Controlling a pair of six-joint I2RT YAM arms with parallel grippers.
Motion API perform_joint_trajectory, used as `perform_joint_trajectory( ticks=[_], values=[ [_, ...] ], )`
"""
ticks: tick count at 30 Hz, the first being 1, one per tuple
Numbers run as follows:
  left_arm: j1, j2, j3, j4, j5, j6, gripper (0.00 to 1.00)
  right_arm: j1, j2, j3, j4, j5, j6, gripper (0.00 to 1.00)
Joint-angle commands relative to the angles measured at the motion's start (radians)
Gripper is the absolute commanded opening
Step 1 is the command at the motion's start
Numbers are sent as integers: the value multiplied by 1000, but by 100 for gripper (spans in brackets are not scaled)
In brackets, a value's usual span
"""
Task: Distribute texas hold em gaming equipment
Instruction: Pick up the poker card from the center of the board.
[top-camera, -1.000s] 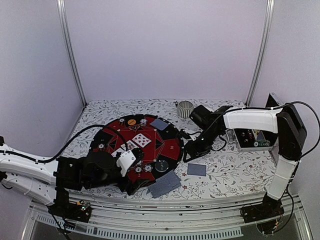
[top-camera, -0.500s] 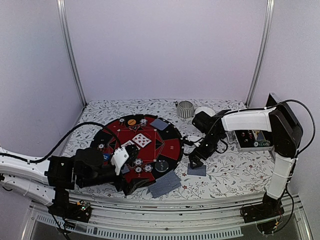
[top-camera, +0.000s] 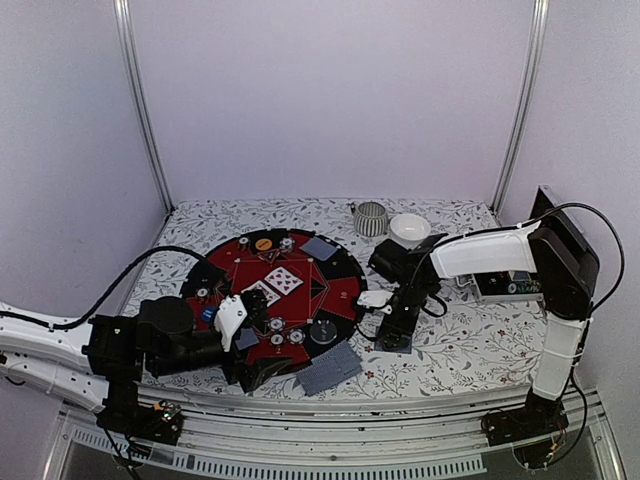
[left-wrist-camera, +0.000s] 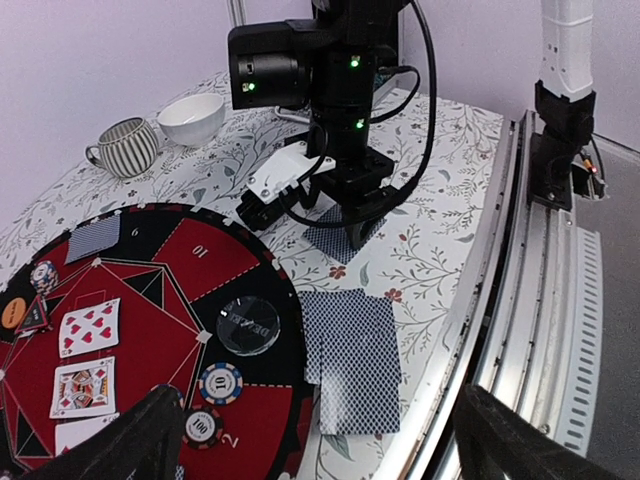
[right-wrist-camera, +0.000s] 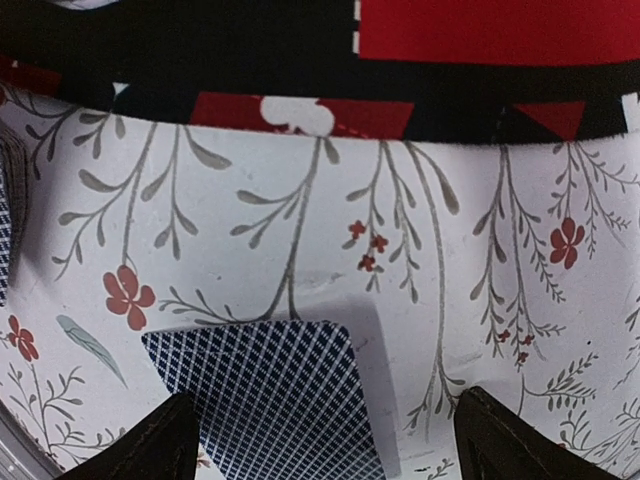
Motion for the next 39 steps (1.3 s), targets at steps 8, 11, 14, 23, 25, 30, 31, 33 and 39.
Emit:
perform_joint_trajectory(
  ticks=[8,11,14,23,25,30,31,33,39],
  values=[
    [-13,-61,-16,10,-11,20,97,89,33,-93,-72,-60,6,91],
    [-14,-65,-16,1,-14,19,97,89,38,-87,-74,-57,10,90],
    [-13,-66,-15,-5,-20,17,97,88,65,-95,-64,-38,29,82],
    [-14,-66,-11,-11,-30,31,97,88,88,-101,-53,-4,96,14],
    [-13,-64,-9,-10,-30,34,98,88,80,-92,-58,-6,100,9],
    [-14,-58,-7,-9,-30,31,98,84,52,-67,-75,15,118,3],
    [-13,-59,-7,-9,-30,31,98,81,41,-61,-79,23,124,2],
    [-14,-59,-7,-11,-31,31,98,74,11,-52,-85,53,138,2],
    [-13,-74,-6,-10,-43,37,98,22,-137,-45,-63,81,176,2]
  ],
)
